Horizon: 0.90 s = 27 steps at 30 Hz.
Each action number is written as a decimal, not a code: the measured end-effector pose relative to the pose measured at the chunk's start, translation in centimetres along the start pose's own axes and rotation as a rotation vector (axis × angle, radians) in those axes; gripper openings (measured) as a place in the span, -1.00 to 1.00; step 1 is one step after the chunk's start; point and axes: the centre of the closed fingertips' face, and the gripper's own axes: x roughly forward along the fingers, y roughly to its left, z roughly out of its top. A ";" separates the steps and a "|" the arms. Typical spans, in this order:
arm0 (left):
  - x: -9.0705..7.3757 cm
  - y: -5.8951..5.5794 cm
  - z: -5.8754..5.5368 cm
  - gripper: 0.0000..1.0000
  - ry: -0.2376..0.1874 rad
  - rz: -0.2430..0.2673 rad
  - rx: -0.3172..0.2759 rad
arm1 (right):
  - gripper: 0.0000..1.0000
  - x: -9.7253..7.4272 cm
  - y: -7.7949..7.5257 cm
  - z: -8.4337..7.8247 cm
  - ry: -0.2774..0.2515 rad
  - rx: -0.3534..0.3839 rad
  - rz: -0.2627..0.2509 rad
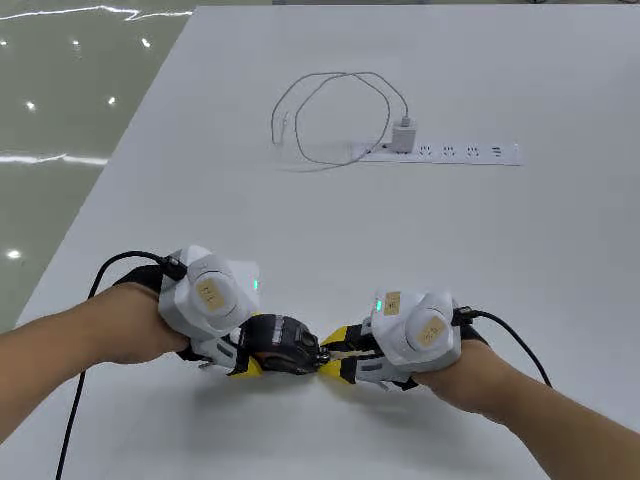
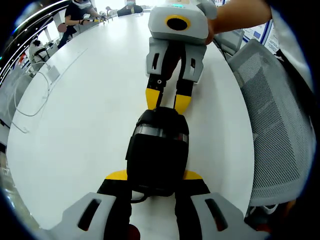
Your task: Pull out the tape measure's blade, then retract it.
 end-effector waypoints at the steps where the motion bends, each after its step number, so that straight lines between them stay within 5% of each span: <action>1: 0.0 0.0 0.0 -0.43 0.000 0.000 -0.001 | -0.78 0.0 0.0 0.0 0.000 0.001 0.001; 27: 0.0 0.1 0.0 -0.44 -0.020 0.006 -0.021 | -0.82 -1.0 -0.2 -0.7 0.018 0.003 0.007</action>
